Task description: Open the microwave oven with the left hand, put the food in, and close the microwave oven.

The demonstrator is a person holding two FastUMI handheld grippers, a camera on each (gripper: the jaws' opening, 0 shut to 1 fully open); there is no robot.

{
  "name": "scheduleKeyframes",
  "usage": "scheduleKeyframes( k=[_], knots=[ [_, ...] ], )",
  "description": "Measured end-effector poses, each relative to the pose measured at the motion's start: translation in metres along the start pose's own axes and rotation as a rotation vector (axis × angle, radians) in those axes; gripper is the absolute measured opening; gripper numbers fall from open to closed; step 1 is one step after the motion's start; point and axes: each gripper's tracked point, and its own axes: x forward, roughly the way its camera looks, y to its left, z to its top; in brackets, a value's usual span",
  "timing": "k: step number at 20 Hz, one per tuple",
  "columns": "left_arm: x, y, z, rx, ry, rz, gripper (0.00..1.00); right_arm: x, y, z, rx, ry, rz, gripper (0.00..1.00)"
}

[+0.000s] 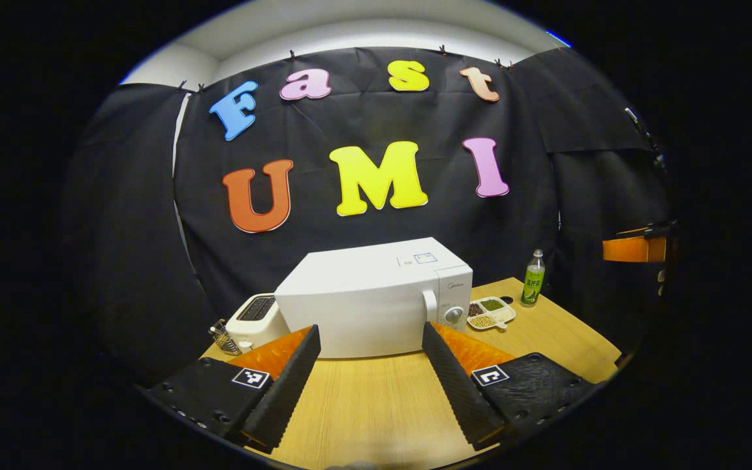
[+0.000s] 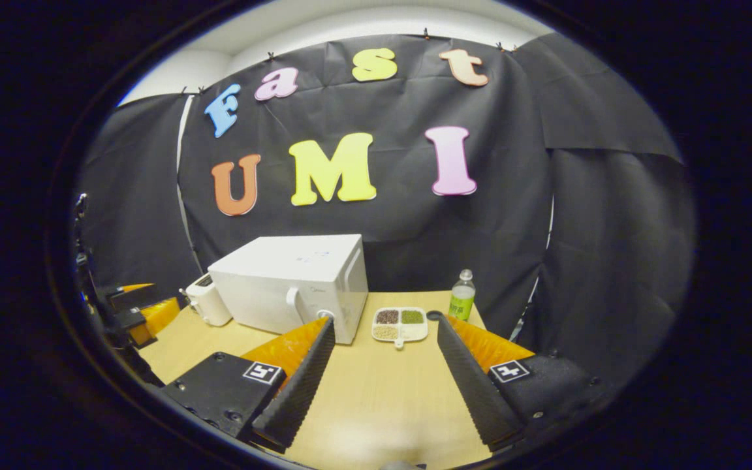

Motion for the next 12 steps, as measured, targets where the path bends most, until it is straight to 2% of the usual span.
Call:
scheduleKeyframes(
  k=[1, 2, 7, 8, 9, 12],
  knots=[
    [-0.008, 0.009, 0.005, -0.003, -0.011, 0.003, 0.96, -0.007, 0.004, 0.006, -0.003, -0.016, -0.018, 1.0],
    [-0.016, 0.017, 0.009, -0.008, -0.014, 0.001, 0.96, -0.015, 0.011, 0.009, -0.006, -0.022, -0.027, 0.91],
    [-0.051, 0.051, 0.04, -0.044, -0.079, 0.004, 0.96, -0.057, 0.052, 0.033, -0.03, -0.1, -0.042, 0.92],
    [-0.057, 0.055, 0.046, -0.04, -0.095, 0.0, 0.96, -0.066, 0.061, 0.036, -0.019, -0.108, -0.037, 1.0],
    [-0.063, 0.058, 0.051, -0.035, -0.107, -0.003, 0.96, -0.073, 0.067, 0.04, -0.012, -0.117, -0.034, 0.92],
    [-0.079, 0.066, 0.067, -0.054, -0.138, 0.002, 0.96, -0.092, 0.076, 0.056, -0.025, -0.148, -0.044, 0.92]
  ],
)
